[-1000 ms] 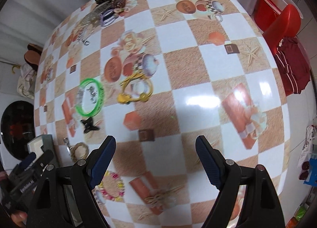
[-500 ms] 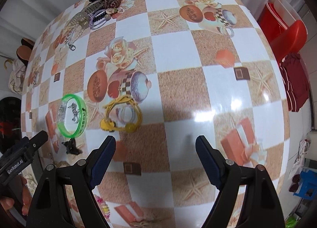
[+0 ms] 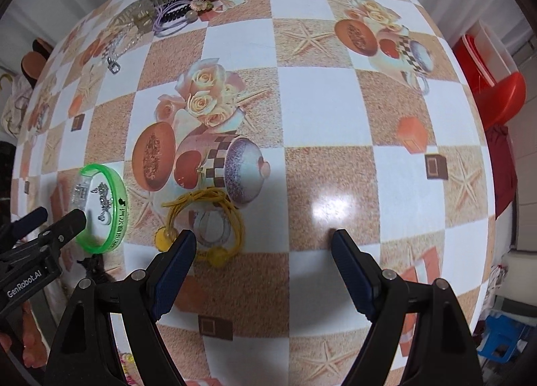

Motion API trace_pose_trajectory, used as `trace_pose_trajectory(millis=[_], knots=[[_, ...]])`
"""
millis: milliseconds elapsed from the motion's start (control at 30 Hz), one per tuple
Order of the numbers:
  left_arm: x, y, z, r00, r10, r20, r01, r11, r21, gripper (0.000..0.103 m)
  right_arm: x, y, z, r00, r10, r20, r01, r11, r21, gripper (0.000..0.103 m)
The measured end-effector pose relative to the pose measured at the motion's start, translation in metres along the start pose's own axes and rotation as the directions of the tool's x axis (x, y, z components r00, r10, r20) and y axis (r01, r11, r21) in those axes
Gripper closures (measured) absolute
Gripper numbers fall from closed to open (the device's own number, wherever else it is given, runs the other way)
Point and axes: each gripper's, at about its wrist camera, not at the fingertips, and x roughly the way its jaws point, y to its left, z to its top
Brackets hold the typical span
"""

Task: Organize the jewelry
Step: 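Move the left tool to the green bangle and grasp its rim, then grasp the yellow hair tie with the right tool while the left tool lifts the bangle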

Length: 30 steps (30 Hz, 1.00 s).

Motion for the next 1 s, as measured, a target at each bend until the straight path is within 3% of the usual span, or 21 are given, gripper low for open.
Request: trace_pose_trajectory(millis=[200, 333, 433, 467, 500, 533, 600, 633, 1000], knots=[[0.008, -0.009, 0.005, 1.0, -0.008, 0.001, 0.008, 1.0, 0.02, 0.022, 0.005, 0.019, 0.003, 0.997, -0.057, 0.043, 0.06, 0.995, -0.075, 0.023], [0.006, -0.019, 0.007, 1.0, -0.022, 0.008, 0.022, 0.999, 0.041, 0.033, 0.002, 0.034, 0.002, 0.996, -0.048, 0.07, 0.056, 0.992, -0.113, 0.039], [0.002, -0.027, 0.006, 0.999, -0.039, 0.012, 0.038, 0.997, 0.074, 0.054, 0.001, 0.043, 0.001, 0.996, -0.039, 0.075, 0.049, 0.99, -0.136, 0.05], [0.001, -0.03, 0.006, 0.999, -0.044, 0.015, 0.042, 0.995, 0.085, 0.068, 0.001, 0.045, 0.002, 0.997, -0.036, 0.072, 0.046, 0.99, -0.135, 0.051], [0.0, -0.032, 0.006, 0.999, -0.049, 0.014, 0.048, 0.994, 0.095, 0.081, 0.001, 0.046, 0.003, 0.997, -0.038, 0.072, 0.047, 0.99, -0.132, 0.063], [0.0, -0.033, 0.006, 0.999, -0.053, 0.011, 0.052, 0.994, 0.099, 0.085, 0.0, 0.047, 0.003, 0.997, -0.035, 0.074, 0.044, 0.991, -0.128, 0.082], [-0.002, -0.034, 0.007, 0.997, -0.08, 0.002, 0.079, 0.993, 0.092, 0.087, 0.0, 0.048, 0.005, 0.997, -0.029, 0.065, 0.037, 0.992, -0.12, 0.098], [-0.003, -0.034, 0.007, 0.996, -0.087, 0.003, 0.086, 0.992, 0.087, 0.087, -0.001, 0.046, 0.005, 0.998, -0.023, 0.063, 0.03, 0.993, -0.113, 0.1], [-0.034, -0.018, -0.007, 0.992, -0.121, 0.04, 0.119, 0.991, 0.061, 0.087, -0.028, 0.015, -0.013, 0.993, 0.096, 0.068, -0.096, 0.995, -0.004, 0.1]])
